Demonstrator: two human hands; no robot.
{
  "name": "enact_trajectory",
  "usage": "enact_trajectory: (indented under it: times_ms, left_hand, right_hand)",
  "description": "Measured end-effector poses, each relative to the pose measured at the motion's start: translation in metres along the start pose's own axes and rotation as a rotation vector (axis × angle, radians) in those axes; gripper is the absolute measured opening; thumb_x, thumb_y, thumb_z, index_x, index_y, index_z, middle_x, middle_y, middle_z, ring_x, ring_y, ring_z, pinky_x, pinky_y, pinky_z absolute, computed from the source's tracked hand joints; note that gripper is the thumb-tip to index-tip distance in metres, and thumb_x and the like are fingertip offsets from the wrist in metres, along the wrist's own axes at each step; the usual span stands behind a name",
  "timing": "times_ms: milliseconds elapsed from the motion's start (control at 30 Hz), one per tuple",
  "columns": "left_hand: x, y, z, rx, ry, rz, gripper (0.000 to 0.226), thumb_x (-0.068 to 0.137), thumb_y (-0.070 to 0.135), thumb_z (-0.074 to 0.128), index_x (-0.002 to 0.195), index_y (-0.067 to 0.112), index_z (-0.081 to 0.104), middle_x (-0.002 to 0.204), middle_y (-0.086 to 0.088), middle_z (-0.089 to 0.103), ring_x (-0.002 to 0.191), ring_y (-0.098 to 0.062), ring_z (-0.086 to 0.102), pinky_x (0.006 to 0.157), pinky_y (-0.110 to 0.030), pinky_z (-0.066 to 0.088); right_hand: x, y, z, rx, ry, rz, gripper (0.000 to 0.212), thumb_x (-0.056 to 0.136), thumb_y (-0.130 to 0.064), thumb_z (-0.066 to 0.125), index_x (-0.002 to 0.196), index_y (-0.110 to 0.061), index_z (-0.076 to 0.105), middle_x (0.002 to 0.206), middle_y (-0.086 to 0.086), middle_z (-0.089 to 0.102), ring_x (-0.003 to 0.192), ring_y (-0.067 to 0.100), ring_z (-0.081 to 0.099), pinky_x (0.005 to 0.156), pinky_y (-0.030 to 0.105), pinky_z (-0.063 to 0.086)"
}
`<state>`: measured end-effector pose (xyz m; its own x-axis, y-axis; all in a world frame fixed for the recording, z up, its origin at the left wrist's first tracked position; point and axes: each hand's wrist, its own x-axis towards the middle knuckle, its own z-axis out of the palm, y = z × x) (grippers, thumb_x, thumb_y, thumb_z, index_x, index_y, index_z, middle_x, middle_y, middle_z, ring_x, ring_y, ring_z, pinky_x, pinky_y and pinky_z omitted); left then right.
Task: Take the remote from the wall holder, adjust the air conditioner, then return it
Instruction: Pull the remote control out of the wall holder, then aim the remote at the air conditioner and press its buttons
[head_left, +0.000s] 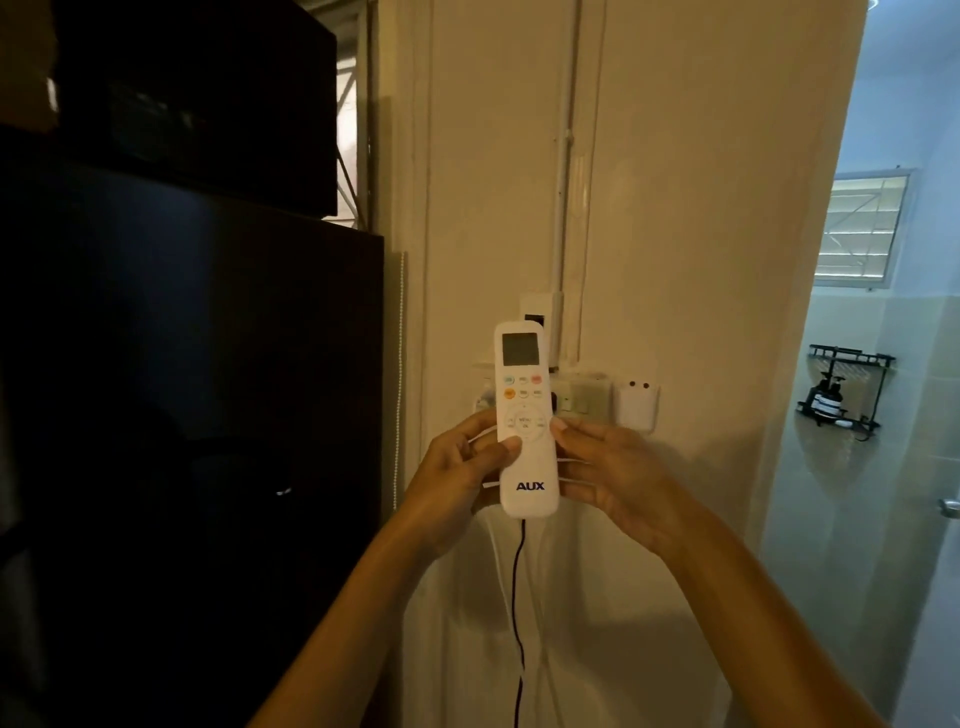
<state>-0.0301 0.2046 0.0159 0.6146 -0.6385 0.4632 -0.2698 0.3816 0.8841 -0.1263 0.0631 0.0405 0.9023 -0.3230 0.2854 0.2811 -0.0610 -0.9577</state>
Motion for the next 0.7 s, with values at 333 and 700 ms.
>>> enact_trajectory:
  times_ms: [333,700]
  left_hand:
    - [-0.106,0.039,-0.056,0.028,-0.007,-0.056,0.039,0.091,0.017,0.056,0.128,0.025,0.050,0.106,0.007,0.073,0.101,-0.017,0.069,0.081,-0.036,0.060]
    - [-0.174,0.084,-0.084,-0.012,-0.091,-0.063,0.040,0.086,0.018,0.058,0.125,0.026,0.052,0.112,0.005,0.072,0.105,-0.019,0.068,0.084,-0.039,0.059]
  right_hand:
    - [-0.075,0.018,0.103,0.076,-0.016,-0.003,0.030,0.086,-0.018,0.061,0.113,-0.028,0.061,0.110,0.002,0.073,0.096,0.021,0.070,0.072,0.034,0.060]
    - [-0.128,0.001,0.161,0.057,-0.027,-0.024,0.044,0.086,-0.017,0.062,0.129,-0.022,0.053,0.118,0.004,0.069,0.099,0.022,0.069,0.080,0.041,0.059]
